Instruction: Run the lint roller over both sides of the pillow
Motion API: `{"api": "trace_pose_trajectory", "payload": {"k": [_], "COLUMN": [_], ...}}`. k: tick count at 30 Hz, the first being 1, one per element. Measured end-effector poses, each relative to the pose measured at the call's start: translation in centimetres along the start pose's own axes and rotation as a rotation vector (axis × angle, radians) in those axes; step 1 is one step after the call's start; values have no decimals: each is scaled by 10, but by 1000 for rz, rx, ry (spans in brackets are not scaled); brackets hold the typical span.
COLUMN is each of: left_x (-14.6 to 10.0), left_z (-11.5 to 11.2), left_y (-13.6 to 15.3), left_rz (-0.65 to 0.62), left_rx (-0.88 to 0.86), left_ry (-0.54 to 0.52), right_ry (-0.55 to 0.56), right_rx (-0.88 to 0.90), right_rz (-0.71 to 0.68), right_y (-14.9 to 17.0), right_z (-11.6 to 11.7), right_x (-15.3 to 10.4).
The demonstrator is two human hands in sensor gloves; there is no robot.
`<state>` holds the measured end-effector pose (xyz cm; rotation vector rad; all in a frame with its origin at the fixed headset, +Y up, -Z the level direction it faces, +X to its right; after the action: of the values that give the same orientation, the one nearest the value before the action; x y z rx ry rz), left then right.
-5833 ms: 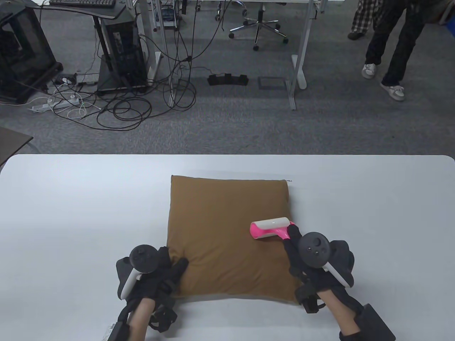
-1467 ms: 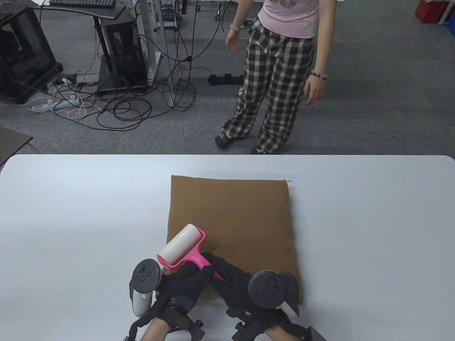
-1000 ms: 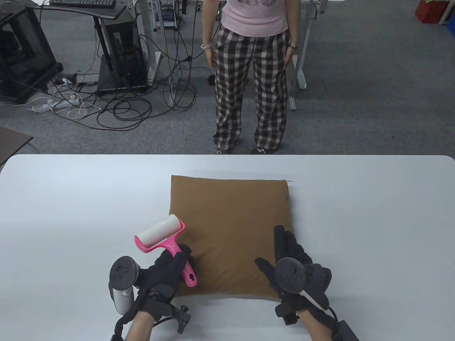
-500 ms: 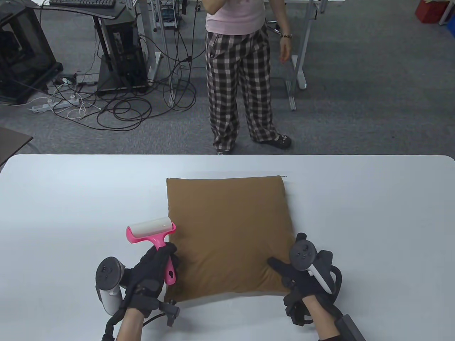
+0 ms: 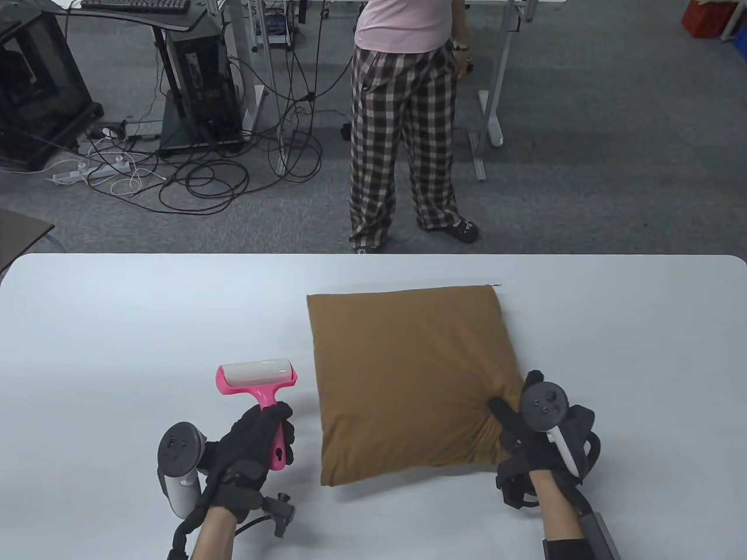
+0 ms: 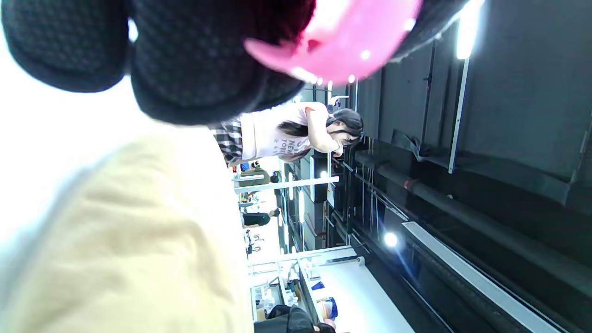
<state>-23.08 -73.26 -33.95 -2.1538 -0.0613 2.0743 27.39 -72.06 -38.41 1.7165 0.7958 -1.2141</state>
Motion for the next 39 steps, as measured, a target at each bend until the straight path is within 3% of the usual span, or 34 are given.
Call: {"api": "trace_pose_trajectory", "payload": {"k": [8,13,19,24,27,32,39], "left_x": [-1,-3,-2,-1,0,5,7], "left_z": [0,-4,-2,3,8,21,47], "left_y": [0,1,-2,-2,0,19,44], "left_rz": [5,16,4,11,37,138,319], "left_rx": [-11,-48,-33,5,84,73,101], "left_ry": [-5,7,13,24,4,18,-13], "right_ry": [150,187,164,267,270,189,45], "right_rx": [-4,53,52,-50,-55,-37,-52], "right_rz": [286,423,475,340,125,-246,-464], "right_y": [69,105,114,76,29,-50,-100], "right_z": [-32,-42,-40,-49,-46,-25,12], "right_x": [7,8,7,-3,-15,-50,-83]}}
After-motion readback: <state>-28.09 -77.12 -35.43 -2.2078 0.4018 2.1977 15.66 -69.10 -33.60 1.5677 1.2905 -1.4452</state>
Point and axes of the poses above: the tracker on the back of each hand, its own y axis roughly to the little-finger side, its own x axis roughly from the wrist to the fingertips, z = x × y, the point moved 4 cm from there along x, roughly from the wrist to the fingertips, and after that the axes turned 3 degrees about -z, right-handed, at the moved point
